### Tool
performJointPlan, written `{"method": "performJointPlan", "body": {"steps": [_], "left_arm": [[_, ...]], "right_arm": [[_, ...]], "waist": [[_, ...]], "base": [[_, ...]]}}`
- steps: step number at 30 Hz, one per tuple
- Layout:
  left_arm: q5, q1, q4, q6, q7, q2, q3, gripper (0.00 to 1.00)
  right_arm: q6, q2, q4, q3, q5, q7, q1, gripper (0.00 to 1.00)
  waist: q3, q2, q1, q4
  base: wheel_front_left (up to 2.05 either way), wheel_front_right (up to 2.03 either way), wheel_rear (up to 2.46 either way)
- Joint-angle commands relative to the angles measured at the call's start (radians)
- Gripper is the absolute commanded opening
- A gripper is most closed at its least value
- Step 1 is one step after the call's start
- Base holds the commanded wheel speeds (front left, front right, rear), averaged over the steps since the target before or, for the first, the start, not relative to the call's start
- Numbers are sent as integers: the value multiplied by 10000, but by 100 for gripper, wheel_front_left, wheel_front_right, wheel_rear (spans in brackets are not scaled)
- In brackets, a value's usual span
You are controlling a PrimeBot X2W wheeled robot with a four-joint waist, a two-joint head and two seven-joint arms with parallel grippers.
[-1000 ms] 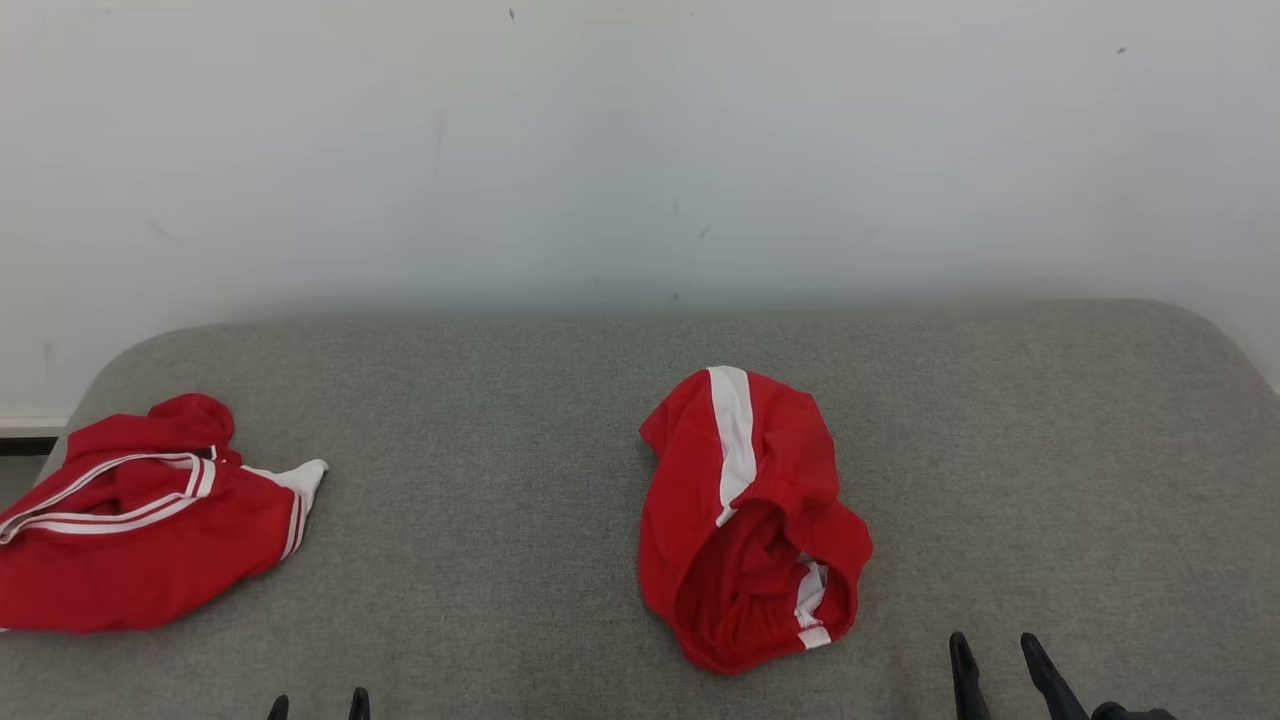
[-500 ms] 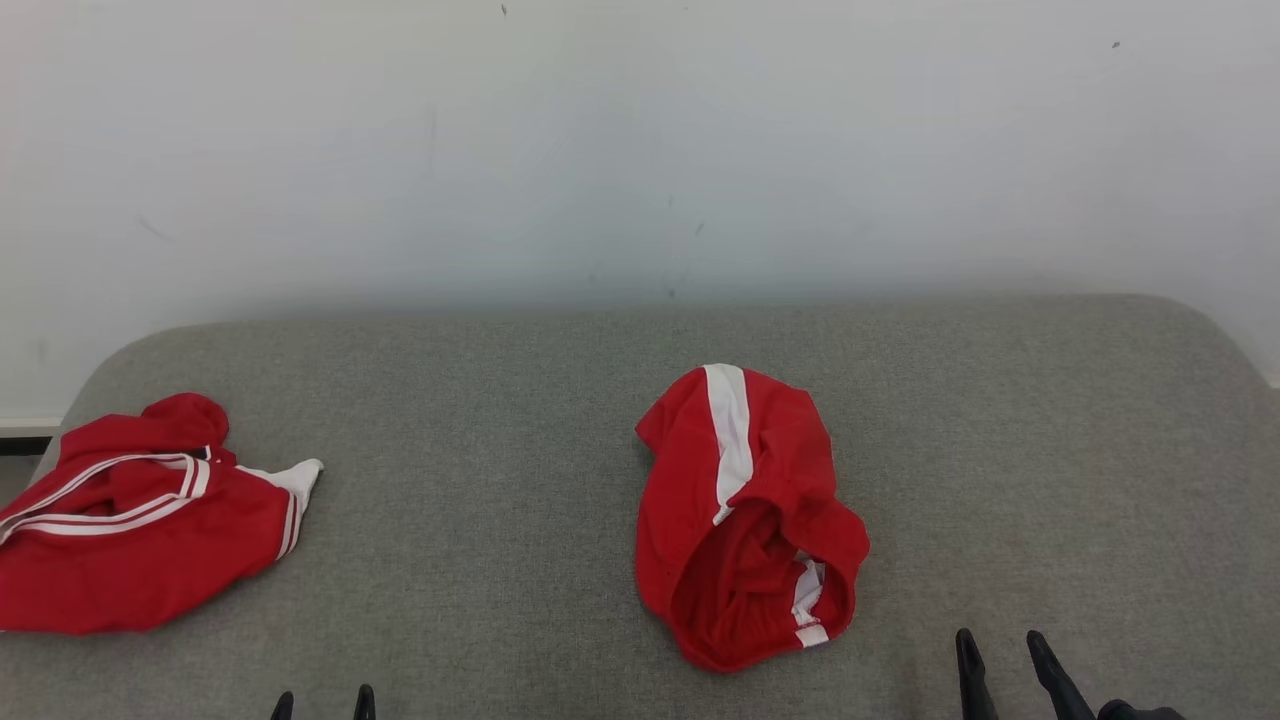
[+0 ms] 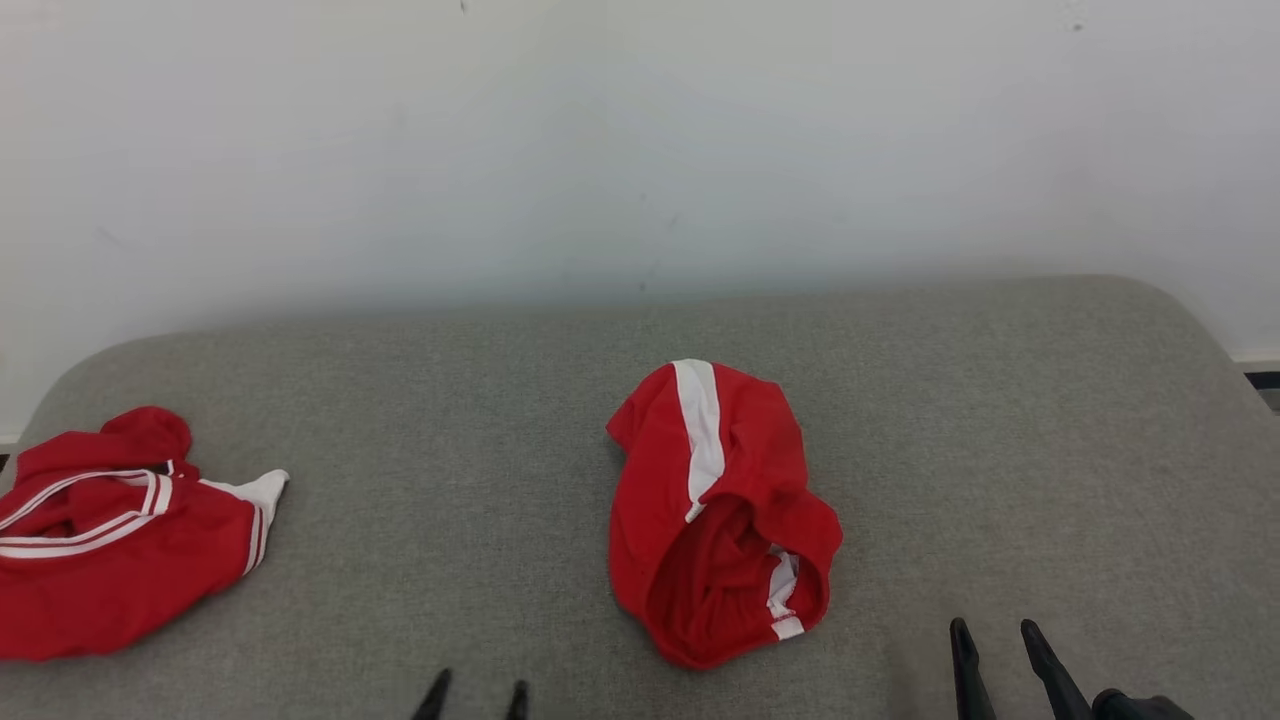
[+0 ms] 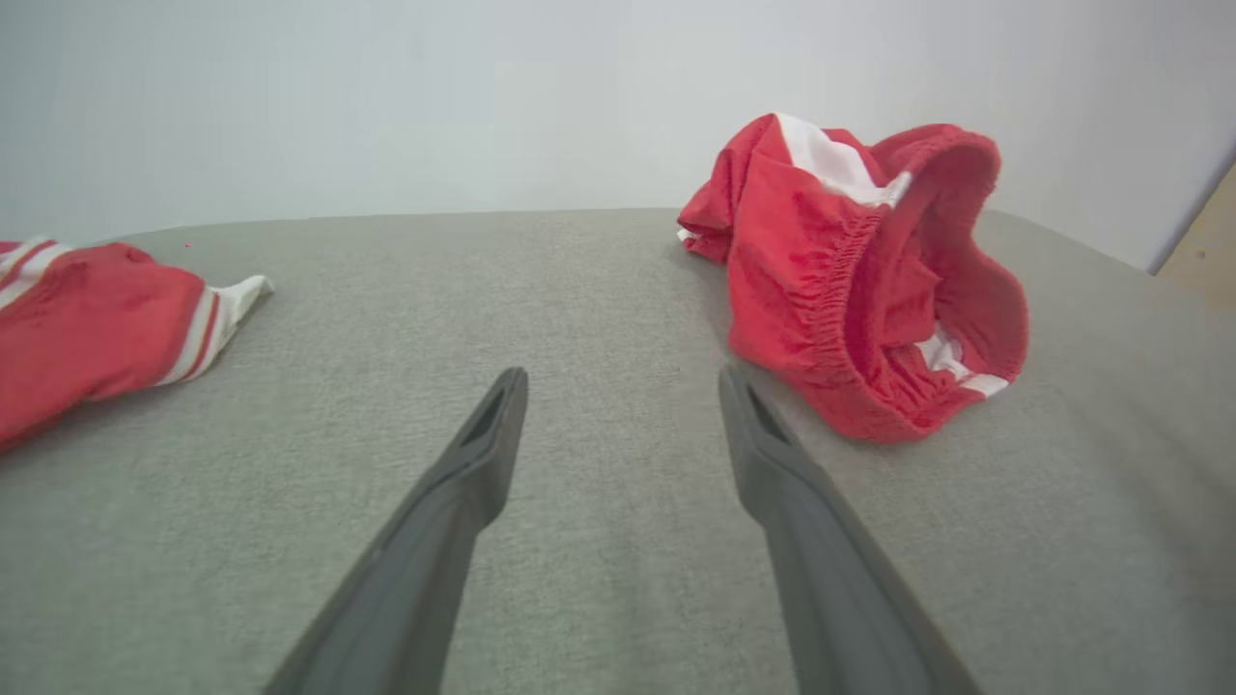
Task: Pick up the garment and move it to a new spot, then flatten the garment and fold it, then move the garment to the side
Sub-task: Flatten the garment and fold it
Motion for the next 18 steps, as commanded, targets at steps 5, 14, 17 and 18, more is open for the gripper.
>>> {"method": "performJointPlan", "body": {"steps": [5, 14, 17, 18], "left_arm": [[-769, -1117, 645, -7, 500, 77, -2284, 100], [-1592, -3117, 2552, 2, 1094, 154, -4034, 100], [-1620, -3575, 3201, 24, 1145, 125, -4097, 100], [-1630, -3716, 3384, 48, 1166, 109, -4071, 100]], "right_arm": [[-19, 7, -30, 21, -40, 8, -167, 100], [-19, 10, -83, 150, -24, 10, -395, 100], [-19, 17, -75, 86, 15, -19, -389, 100], [-19, 16, -80, 105, 33, -37, -400, 100]], "waist": [[281, 0, -1, -852], [886, 0, -1, -2795], [1113, 0, -1, -3370], [1197, 0, -1, -3533]], "base": [[0, 0, 0], [0, 0, 0], [0, 0, 0], [0, 0, 0]]}}
